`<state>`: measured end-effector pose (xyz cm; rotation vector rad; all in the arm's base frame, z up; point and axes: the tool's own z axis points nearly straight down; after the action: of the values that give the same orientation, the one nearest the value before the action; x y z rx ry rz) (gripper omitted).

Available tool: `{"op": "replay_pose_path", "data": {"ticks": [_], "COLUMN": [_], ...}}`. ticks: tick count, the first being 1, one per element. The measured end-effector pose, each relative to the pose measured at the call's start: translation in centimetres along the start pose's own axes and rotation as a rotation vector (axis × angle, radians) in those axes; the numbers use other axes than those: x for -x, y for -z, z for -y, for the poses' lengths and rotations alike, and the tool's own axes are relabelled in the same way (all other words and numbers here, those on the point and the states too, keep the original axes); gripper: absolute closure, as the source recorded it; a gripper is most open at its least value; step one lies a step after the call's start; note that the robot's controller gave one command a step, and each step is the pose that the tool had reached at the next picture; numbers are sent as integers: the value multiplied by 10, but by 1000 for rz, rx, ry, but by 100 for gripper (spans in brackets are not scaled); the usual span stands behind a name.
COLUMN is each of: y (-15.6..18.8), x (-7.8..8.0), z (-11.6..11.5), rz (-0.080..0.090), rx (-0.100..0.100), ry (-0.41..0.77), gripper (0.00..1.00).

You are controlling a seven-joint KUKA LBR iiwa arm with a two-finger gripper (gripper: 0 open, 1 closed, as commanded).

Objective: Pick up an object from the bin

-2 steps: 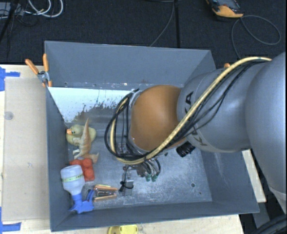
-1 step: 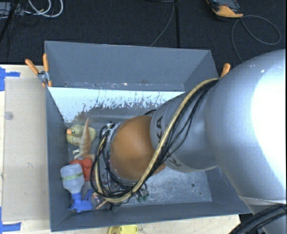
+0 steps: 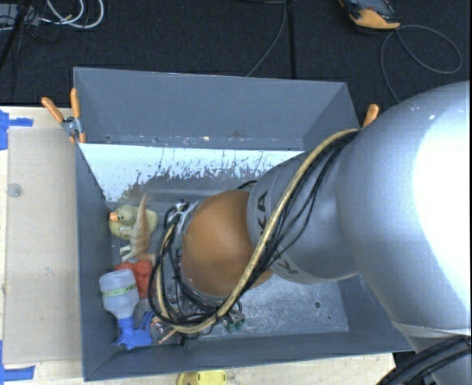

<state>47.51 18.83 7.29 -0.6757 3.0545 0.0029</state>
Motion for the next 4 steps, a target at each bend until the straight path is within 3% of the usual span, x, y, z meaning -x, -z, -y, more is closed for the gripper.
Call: {"op": "replay_pose_path", "data": {"ticks": [1,2,3,4], "y": [-2,-4,-4,99], "x": [17,21,21,16], "z": [0,0,0,-1], "rz": [0,-3,-3,-3], "rx": [-1,0,1,1], "ry": [85,104,103,73], "gripper": [0,100,100,100]}}
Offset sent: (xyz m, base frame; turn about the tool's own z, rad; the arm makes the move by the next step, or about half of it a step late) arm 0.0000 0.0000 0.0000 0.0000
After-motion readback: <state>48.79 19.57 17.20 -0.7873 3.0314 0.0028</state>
